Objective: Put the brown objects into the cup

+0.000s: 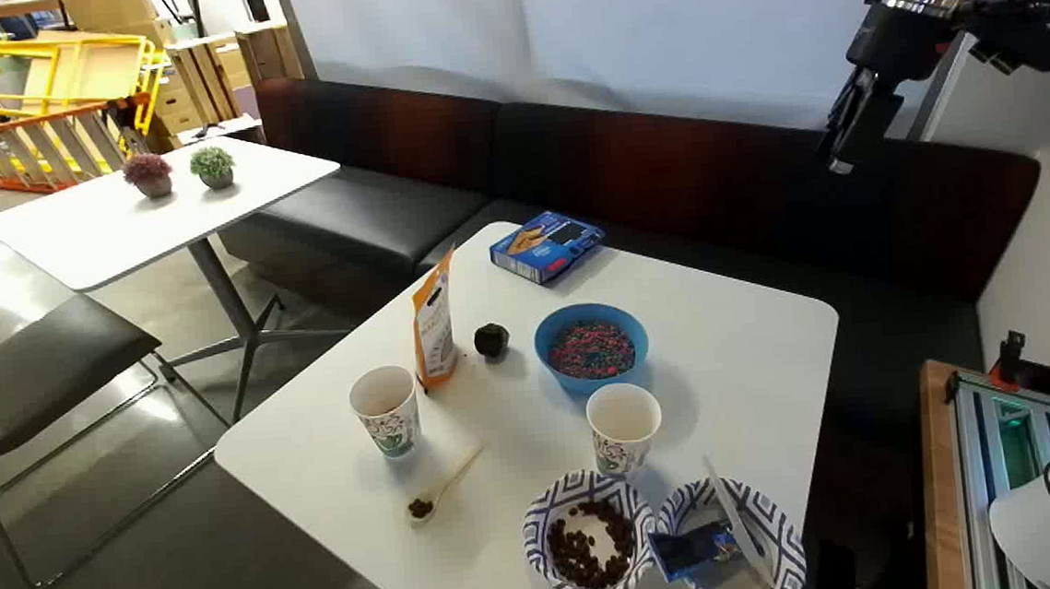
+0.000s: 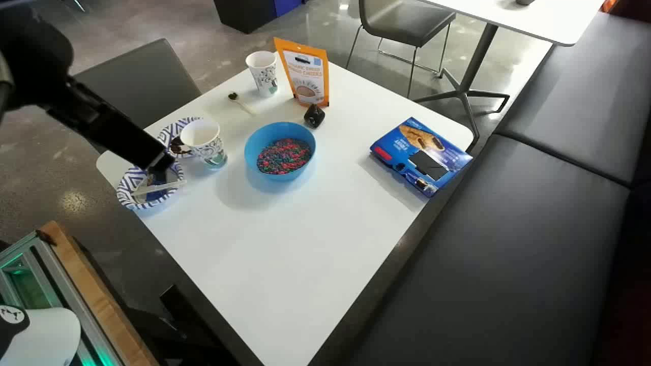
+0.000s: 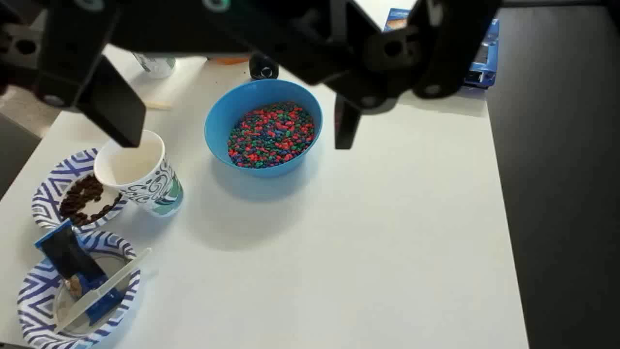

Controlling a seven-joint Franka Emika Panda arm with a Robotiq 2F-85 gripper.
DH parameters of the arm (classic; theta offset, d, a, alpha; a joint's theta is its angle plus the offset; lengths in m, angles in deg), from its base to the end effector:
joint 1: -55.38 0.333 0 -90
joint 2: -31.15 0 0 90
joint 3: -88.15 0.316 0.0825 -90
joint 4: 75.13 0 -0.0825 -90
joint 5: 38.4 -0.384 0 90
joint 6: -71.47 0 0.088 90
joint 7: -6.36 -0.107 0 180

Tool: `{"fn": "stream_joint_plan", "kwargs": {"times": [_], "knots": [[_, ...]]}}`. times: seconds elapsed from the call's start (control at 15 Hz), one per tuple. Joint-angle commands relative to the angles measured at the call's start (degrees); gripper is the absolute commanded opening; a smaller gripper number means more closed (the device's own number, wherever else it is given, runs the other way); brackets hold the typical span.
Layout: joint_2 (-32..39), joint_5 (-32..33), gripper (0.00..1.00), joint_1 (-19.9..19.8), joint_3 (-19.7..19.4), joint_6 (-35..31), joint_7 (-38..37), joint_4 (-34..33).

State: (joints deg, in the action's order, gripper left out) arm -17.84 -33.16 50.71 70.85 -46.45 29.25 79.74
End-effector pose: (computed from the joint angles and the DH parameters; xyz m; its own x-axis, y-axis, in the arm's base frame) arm 0.2961 -0.1263 0.4786 0.9662 0.1203 0.2280 0.1359 -0.9893 -0.0540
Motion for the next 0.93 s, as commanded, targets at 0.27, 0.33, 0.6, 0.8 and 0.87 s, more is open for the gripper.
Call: {"fn": "stream_joint_plan", "kwargs": {"times": [0.27,0.33,0.6,0.8,0.87], "knots": [[0.1,-0.3,1.0,-0.3,0.3,0.1,0.2,-0.1],[0.1,-0.3,1.0,-0.3,0.3,0.1,0.2,-0.1],[0.1,-0.3,1.0,-0.3,0.3,0.1,0.2,-0.1],[3.8,-0.9,1.0,5.2,1.1,-3.5,5.0,-0.8],[4.8,-1.6,1.0,7.2,1.3,-4.8,6.6,-0.9]]}}
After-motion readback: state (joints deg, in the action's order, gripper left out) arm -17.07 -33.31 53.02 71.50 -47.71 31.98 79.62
